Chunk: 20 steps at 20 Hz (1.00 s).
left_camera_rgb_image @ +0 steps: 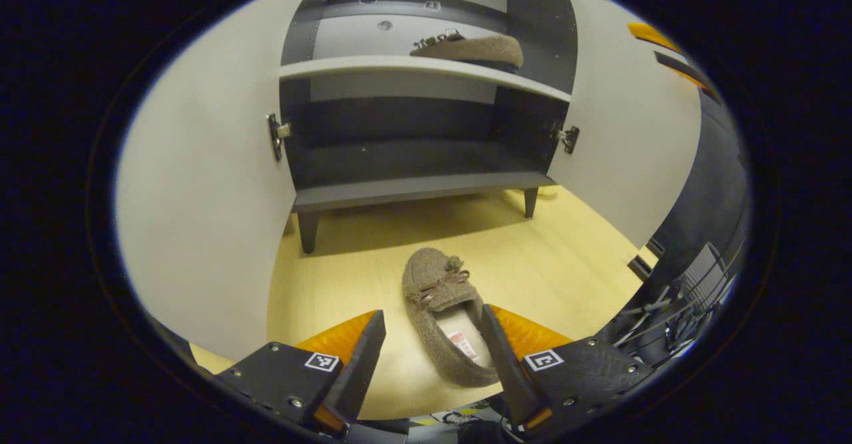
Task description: Grab one shoe with the right hand and put it into the shoe cabinet, grab the other shoe with the left hand and put it into the shoe cabinet; then close the right door with the right hand and the left door with the left hand.
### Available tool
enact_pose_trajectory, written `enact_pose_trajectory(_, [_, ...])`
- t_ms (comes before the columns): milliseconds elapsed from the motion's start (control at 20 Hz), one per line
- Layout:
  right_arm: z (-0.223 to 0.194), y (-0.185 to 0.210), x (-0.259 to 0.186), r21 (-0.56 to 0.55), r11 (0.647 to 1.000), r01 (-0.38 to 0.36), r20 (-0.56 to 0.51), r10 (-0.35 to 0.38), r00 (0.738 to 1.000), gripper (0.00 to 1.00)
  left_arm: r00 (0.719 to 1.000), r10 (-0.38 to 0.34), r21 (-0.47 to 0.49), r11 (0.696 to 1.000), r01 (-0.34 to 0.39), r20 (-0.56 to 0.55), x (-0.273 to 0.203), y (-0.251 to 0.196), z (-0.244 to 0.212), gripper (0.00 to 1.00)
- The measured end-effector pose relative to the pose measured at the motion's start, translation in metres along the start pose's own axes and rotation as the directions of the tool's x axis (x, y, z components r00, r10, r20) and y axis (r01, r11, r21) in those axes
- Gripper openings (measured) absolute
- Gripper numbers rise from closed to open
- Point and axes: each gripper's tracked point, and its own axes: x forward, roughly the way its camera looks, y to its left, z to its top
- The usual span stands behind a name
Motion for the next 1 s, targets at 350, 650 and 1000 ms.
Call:
enact_pose_trajectory(350, [-0.031, -0.053, -0.077, -0.059, 0.992, 0.115, -0.103, -0.121, 0.987, 0.94, 0.990, 0.020, 0.038, 0.999, -0.015, -0.139, 0.055, 0.009, -0.033, 0.84])
enact_pose_trajectory(650, [-0.039, -0.124, -0.131, -0.093, 0.950, 0.298, -0.160, -0.309, 0.937, 0.97, 0.978, -0.029, -0.082, 0.997, 0.013, -0.206, 0.092, 0.005, -0.044, 0.92])
enact_pose_trajectory(1000, [-0.047, -0.187, -0.136, -0.031, 0.910, 0.413, -0.159, -0.412, 0.897, 0.98, 0.966, -0.011, -0.183, 0.982, -0.038, -0.258, 0.105, 0.009, -0.050, 0.25])
